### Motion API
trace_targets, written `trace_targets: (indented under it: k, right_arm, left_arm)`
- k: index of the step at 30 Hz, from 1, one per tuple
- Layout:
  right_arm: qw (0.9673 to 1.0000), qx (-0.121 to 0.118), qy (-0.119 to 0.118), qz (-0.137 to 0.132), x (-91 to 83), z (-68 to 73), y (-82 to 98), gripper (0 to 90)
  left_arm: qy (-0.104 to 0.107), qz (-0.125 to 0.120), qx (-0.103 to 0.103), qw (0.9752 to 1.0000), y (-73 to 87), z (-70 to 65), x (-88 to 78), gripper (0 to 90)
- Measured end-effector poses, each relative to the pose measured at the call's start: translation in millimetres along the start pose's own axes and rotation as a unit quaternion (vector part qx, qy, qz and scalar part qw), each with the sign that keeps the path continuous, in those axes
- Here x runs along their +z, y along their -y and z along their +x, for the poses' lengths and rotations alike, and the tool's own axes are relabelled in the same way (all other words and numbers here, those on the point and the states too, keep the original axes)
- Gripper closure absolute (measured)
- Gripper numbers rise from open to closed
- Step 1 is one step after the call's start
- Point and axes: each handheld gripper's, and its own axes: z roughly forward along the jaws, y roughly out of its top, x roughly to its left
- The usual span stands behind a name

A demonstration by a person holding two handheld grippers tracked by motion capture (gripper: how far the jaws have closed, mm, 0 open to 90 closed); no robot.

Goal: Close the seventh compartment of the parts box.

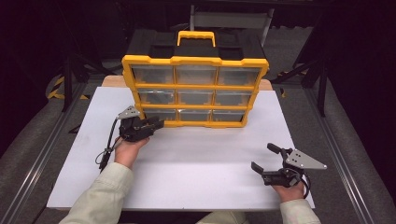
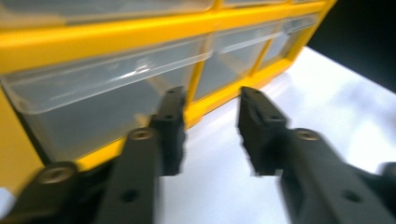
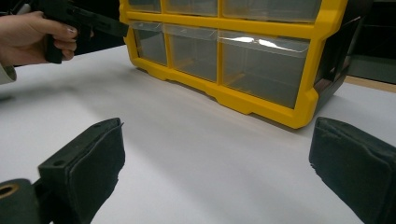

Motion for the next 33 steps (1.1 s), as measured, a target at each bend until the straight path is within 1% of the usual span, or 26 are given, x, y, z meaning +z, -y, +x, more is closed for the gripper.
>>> trace_targets:
  k: [1, 2, 3, 4, 5, 7, 9, 11, 14, 15, 18, 19, 20, 22, 27, 31, 33]
  right_arm:
    - [1.0000, 0.000, 0.000, 0.000, 0.0, 0.2, -0.1, 3.6]
    - [1.0000, -0.001, 0.000, -0.001, 0.2, 0.3, -0.2, 3.6]
    - [1.0000, -0.002, 0.001, 0.000, 0.4, 0.3, -0.2, 3.6]
    - [1.0000, -0.002, 0.001, 0.000, 0.4, 0.2, -0.2, 3.6]
    - [1.0000, -0.002, 0.001, 0.000, 0.4, 0.2, -0.3, 3.6]
    - [1.0000, -0.002, 0.000, -0.001, 0.5, 0.5, -0.4, 3.6]
    - [1.0000, -0.003, 0.002, 0.000, 0.4, 0.8, -0.4, 3.6]
    - [1.0000, -0.003, 0.001, 0.000, 0.4, 0.8, -0.6, 3.5]
    - [1.0000, -0.003, 0.001, 0.000, 0.2, 0.8, -0.6, 3.5]
    - [1.0000, -0.004, 0.001, 0.000, 0.1, 0.7, -0.6, 3.5]
    - [1.0000, -0.004, 0.001, -0.001, 0.4, 0.8, -0.6, 3.3]
    - [1.0000, -0.004, 0.001, 0.000, 0.4, 0.9, -0.6, 3.2]
    - [1.0000, -0.004, 0.001, 0.001, 0.4, 1.3, -0.7, 3.1]
    - [1.0000, -0.005, 0.002, 0.002, 0.6, 1.4, -0.7, 2.8]
    - [1.0000, -0.006, 0.000, 0.006, 2.0, 1.4, -0.1, 1.8]
    - [1.0000, -0.006, -0.001, 0.006, 2.7, 1.4, 0.1, 0.7]
    - [1.0000, -0.006, -0.004, 0.004, 2.2, 1.4, 0.0, 0.1]
  left_arm:
    - [0.006, -0.002, 0.003, 1.0000, -1.1, -2.4, -2.7, 53.8]
    - [0.003, -0.004, 0.007, 1.0000, -2.3, -5.2, -5.3, 45.2]
    - [0.003, -0.005, 0.008, 1.0000, -2.9, -7.0, -7.2, 38.4]
    - [0.003, -0.009, 0.014, 0.9999, -3.7, -8.4, -9.9, 32.6]
    - [0.002, -0.014, 0.013, 0.9998, -4.5, -10.8, -13.5, 27.4]
    - [-0.001, -0.018, 0.018, 0.9997, -5.4, -13.7, -20.0, 18.6]
    - [0.000, -0.025, 0.026, 0.9993, -5.3, -17.2, -26.8, 12.3]
    - [0.004, -0.032, 0.037, 0.9988, -4.3, -20.1, -33.9, 10.5]
    - [0.010, -0.042, 0.042, 0.9982, -1.3, -22.7, -46.1, 7.9]
    - [0.011, -0.045, 0.039, 0.9982, -0.1, -23.7, -50.3, 7.0]
    - [0.012, -0.062, 0.044, 0.9970, 3.3, -25.7, -63.3, 4.8]
    - [0.012, -0.062, 0.044, 0.9970, 3.3, -25.7, -63.3, 4.4]
    - [0.010, -0.071, 0.053, 0.9960, 5.7, -27.5, -70.7, 3.9]
    - [0.009, -0.076, 0.062, 0.9951, 8.6, -29.3, -77.5, 3.1]
    - [0.012, -0.084, 0.073, 0.9938, 17.1, -32.4, -93.2, 1.6]
    - [0.014, -0.086, 0.072, 0.9936, 26.0, -32.0, -103.1, 0.8]
    - [0.012, -0.088, 0.065, 0.9940, 34.6, -29.8, -109.3, 0.7]
